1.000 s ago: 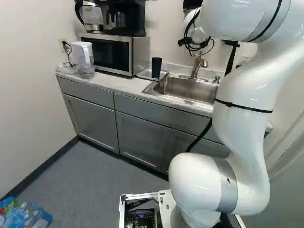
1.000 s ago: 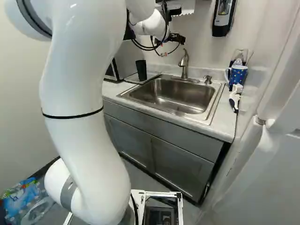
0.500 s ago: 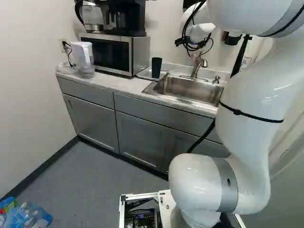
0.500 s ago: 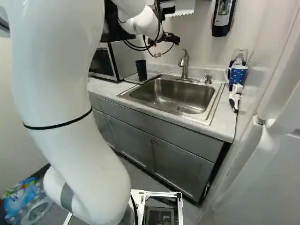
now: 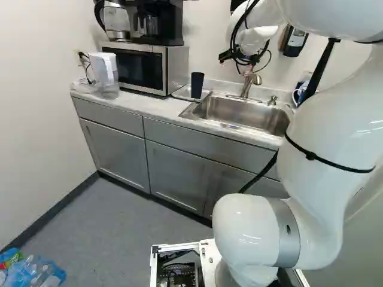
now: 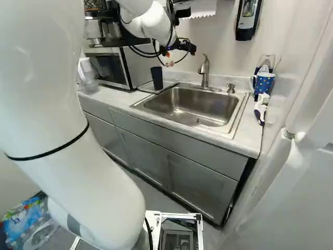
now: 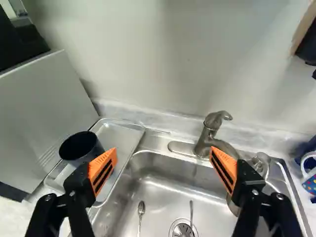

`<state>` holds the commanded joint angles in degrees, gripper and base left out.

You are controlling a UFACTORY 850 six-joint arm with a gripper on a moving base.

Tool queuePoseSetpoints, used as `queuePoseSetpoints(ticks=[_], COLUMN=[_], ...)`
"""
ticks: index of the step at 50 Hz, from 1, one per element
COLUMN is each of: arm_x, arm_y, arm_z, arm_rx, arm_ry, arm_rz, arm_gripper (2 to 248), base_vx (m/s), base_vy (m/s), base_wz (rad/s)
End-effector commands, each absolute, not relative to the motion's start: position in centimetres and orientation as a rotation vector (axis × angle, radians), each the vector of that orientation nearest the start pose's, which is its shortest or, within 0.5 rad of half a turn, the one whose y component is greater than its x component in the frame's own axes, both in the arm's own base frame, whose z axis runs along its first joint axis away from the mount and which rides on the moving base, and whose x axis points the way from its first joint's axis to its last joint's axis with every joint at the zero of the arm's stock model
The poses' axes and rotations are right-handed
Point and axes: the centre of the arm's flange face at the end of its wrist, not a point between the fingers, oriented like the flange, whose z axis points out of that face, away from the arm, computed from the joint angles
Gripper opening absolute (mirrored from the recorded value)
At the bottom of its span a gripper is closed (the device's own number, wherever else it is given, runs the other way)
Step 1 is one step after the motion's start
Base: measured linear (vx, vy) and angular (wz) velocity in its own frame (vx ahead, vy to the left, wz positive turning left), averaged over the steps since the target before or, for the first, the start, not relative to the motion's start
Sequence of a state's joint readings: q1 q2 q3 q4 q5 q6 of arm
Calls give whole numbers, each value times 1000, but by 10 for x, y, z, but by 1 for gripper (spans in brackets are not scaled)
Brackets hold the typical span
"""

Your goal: Rinse the cup and place it in the tray

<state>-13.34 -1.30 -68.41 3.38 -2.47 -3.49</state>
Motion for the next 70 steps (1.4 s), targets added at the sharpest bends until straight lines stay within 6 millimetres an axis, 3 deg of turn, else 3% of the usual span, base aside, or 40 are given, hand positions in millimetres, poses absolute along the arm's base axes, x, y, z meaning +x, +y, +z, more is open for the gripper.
queuePoseSetpoints(ticks=[50,70], arm_x=[455,435], arm_y=[-114,-125], arm_z=[671,666], arm_rx=[-2886,-2921], arm_ry=[345,398], arm_rz=[-1434,-1362], arm_gripper=[247,247], base_vx=[0,0], base_vy=[0,0], base_wz=[0,0])
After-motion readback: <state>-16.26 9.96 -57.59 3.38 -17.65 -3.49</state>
